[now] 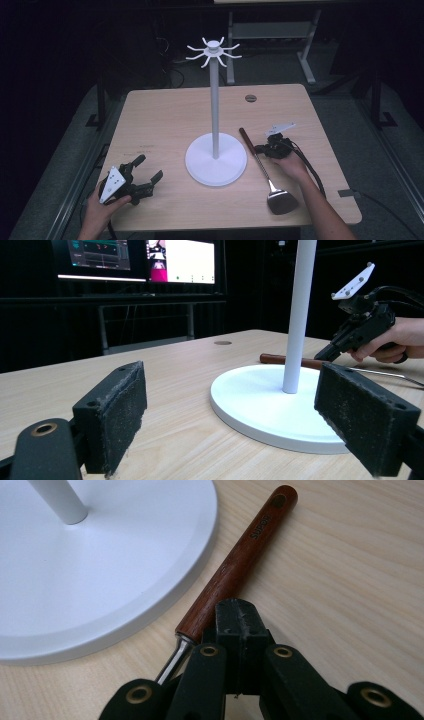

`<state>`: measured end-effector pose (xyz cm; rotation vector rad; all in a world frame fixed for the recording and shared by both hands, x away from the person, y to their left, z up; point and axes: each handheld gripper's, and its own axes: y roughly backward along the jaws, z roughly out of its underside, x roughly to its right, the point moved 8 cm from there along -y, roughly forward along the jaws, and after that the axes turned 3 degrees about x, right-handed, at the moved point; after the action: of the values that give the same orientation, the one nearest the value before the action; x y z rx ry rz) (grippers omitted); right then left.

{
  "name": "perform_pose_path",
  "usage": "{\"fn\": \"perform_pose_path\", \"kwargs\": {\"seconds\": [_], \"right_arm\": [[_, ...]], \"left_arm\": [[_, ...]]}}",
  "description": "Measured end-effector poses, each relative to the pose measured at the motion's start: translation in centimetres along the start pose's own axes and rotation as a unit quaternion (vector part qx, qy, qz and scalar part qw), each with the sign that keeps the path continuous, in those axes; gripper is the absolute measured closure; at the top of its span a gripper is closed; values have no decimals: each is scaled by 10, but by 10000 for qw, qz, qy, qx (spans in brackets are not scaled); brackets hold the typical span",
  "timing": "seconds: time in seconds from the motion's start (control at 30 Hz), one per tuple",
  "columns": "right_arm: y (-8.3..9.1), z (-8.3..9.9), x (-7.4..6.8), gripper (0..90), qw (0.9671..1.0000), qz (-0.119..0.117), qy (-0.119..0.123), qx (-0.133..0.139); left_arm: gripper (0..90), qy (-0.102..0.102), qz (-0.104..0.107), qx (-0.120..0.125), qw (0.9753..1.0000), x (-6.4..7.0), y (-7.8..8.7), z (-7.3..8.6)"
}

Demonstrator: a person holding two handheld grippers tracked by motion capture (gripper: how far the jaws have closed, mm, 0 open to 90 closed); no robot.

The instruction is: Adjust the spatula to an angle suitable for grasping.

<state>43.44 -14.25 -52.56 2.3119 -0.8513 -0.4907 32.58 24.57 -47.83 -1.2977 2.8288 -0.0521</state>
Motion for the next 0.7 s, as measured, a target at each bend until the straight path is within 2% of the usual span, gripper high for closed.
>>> {"fn": "perform_pose_path", "kwargs": {"seconds": [0.4, 0.53, 0.7], "right_arm": [[-1, -3, -8, 898, 9998, -79, 168, -1], [12, -4, -12, 897, 9999, 48, 159, -24], [34, 1, -32, 897, 9999, 67, 40, -83]], "left_arm": [[127, -12, 8, 6, 10000, 0, 0, 0], [127, 3, 1, 8, 10000, 0, 0, 0], [127, -13, -1, 8, 10000, 0, 0, 0]]}}
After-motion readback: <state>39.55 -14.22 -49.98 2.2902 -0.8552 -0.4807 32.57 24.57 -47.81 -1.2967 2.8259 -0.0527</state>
